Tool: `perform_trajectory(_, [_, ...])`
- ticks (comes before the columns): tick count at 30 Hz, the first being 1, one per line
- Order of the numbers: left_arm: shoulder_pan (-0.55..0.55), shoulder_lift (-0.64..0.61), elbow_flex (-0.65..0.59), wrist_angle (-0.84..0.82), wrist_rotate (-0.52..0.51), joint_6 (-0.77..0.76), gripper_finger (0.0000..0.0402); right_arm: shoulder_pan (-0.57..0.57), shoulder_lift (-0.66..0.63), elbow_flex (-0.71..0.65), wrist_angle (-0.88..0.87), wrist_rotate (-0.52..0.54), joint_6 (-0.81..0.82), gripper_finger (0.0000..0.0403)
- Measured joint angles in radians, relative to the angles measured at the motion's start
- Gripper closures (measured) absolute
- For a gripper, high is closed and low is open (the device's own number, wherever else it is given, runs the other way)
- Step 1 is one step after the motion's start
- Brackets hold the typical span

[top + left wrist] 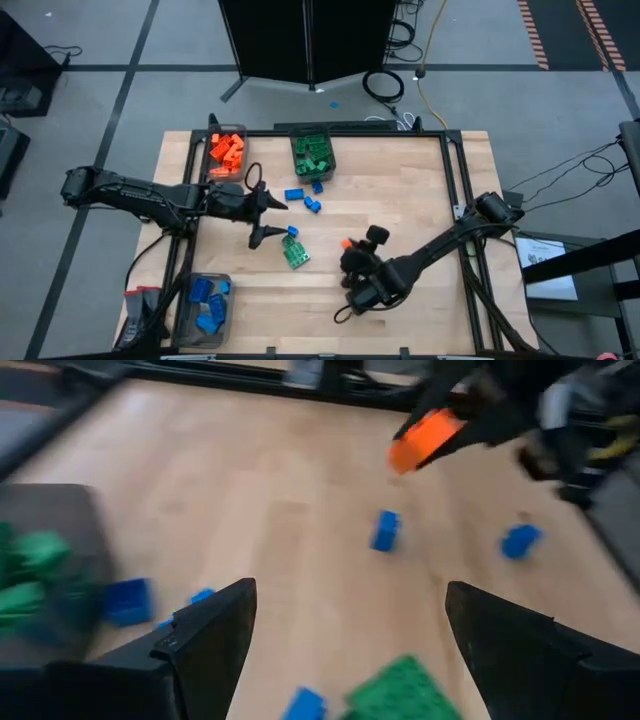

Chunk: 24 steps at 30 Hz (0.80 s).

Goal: Sort blocks
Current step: Put the orange game piece into the top left black transparent bin

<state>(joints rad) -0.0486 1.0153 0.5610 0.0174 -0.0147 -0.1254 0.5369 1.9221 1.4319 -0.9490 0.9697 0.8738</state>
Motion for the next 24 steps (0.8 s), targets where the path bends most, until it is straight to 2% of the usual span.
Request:
perform_trajectory(3, [0.000, -0.007, 0.000, 0.000, -0.105, 0.027, 0.0075, -0.007, -0.002, 0.000, -0.002, 0.177, 0.090, 0.0327])
perform_trajectory(6, [0.000, -0.051, 0.000, 0.018, -0.169, 0.072, 0.0075, -0.028, -0.006, 0.000, -0.014, 0.271, 0.135, 0.0327])
perform_trajectory(11, [0.000, -0.221, 0.000, 0.002, -0.154, 0.166, 0.0075, -0.108, -0.021, 0.001, -0.022, 0.289, 0.120, 0.0327])
perform_trajectory(16, [0.007, -0.439, 0.000, -0.113, -0.162, 0.257, 0.0075, -0.199, -0.050, 0.001, -0.021, 0.328, 0.017, 0.0327])
perform_trajectory(20, [0.008, -0.569, 0.000, -0.164, -0.143, 0.264, 0.0075, -0.274, -0.093, 0.000, 0.014, 0.336, -0.102, 0.0327])
perform_trajectory(24, [0.008, -0.635, 0.000, -0.173, -0.159, 0.263, 0.0075, -0.353, -0.161, 0.001, 0.183, 0.309, -0.308, 0.0327])
